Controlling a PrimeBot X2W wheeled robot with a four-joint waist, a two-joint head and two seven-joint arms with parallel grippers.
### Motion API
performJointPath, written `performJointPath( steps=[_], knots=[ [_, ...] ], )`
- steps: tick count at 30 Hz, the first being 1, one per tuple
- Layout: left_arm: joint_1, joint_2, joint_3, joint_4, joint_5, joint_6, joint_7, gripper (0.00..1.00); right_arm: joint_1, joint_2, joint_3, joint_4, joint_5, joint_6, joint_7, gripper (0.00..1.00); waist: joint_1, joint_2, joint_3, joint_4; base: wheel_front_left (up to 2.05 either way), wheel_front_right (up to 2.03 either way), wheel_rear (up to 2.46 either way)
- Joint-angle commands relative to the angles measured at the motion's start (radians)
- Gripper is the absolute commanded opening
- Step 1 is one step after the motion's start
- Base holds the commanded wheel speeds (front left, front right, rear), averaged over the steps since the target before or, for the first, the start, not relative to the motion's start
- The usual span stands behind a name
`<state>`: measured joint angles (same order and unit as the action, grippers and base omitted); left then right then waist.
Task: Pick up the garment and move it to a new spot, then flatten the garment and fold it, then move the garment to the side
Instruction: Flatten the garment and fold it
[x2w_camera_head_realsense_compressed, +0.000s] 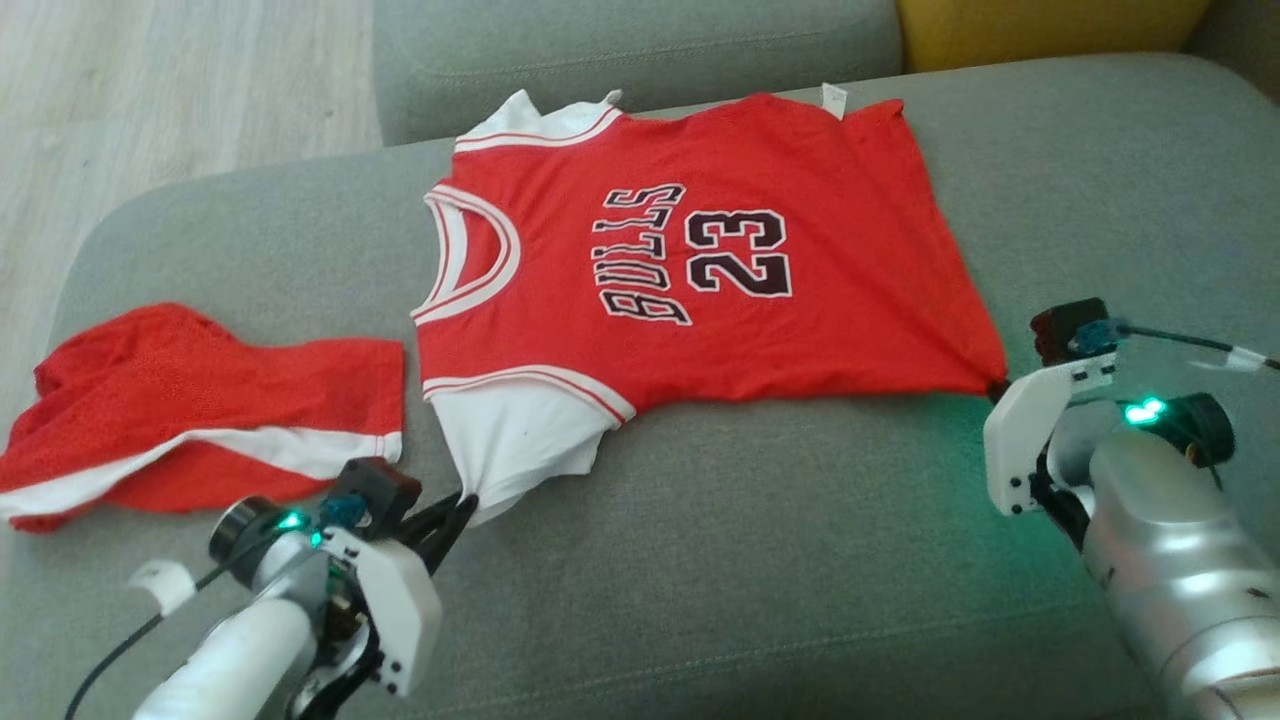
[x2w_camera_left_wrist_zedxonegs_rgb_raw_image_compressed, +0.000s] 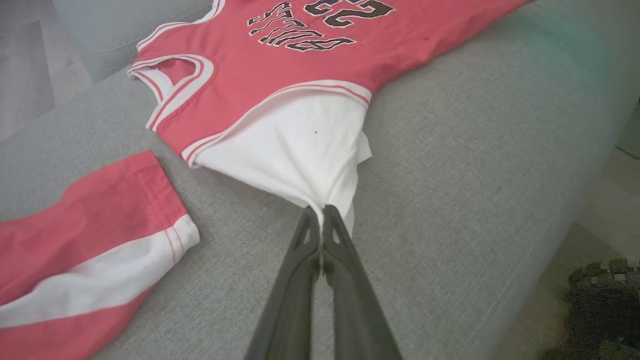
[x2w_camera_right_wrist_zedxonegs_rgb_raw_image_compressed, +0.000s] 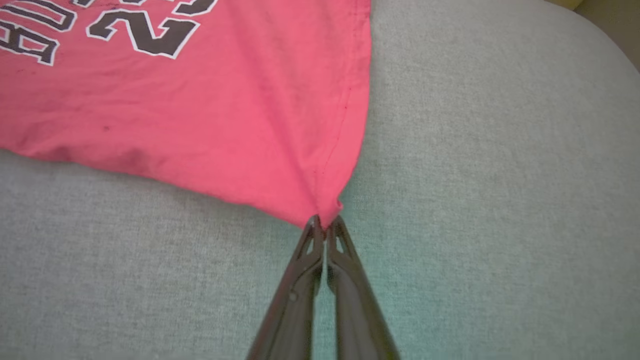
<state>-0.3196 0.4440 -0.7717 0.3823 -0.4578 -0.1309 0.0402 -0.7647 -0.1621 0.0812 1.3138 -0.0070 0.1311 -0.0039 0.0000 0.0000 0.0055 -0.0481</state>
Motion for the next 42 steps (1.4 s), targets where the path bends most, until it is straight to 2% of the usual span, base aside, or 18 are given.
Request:
performJointPath(
  steps=[1, 10, 20, 30, 36, 42],
  knots=[
    [-0.031, 0.048, 0.034, -0.040, -0.012, 0.000, 0.004, 0.00, -0.009, -0.008, 0.036, -0.024, 0.016, 0.000, -0.001, 0.00, 0.0000, 0.0000, -0.003, -0.005, 0.00, 0.00, 0.00],
    [0.018, 0.139, -0.004, -0.172, -0.114, 0.000, 0.081, 0.00, 0.026, -0.053, 0.215, -0.049, 0.148, 0.000, 0.045, 0.00, 0.0000, 0.0000, -0.018, -0.007, 0.00, 0.00, 0.00],
    [0.071, 0.227, -0.041, -0.295, -0.188, 0.000, 0.122, 0.00, 0.100, -0.161, 0.416, -0.200, 0.350, 0.000, 0.131, 0.00, 0.0000, 0.0000, -0.036, 0.009, 0.00, 0.00, 0.00],
    [0.123, 0.327, -0.101, -0.420, -0.262, 0.000, 0.153, 0.00, 0.174, -0.355, 0.641, -0.455, 0.574, 0.000, 0.271, 0.00, 0.0000, 0.0000, -0.053, 0.007, 0.00, 0.00, 0.00],
    [0.146, 0.377, -0.113, -0.479, -0.309, 0.000, 0.164, 0.00, 0.199, -0.448, 0.703, -0.556, 0.655, 0.000, 0.364, 0.00, 0.0000, 0.0000, -0.065, 0.001, 0.00, 0.00, 0.00],
    [0.163, 0.404, -0.111, -0.511, -0.317, 0.016, 0.169, 0.00, 0.231, -0.509, 0.727, -0.663, 0.733, 0.000, 0.464, 0.00, 0.0000, 0.0000, -0.073, -0.007, 0.00, 0.00, 0.00]
  ],
)
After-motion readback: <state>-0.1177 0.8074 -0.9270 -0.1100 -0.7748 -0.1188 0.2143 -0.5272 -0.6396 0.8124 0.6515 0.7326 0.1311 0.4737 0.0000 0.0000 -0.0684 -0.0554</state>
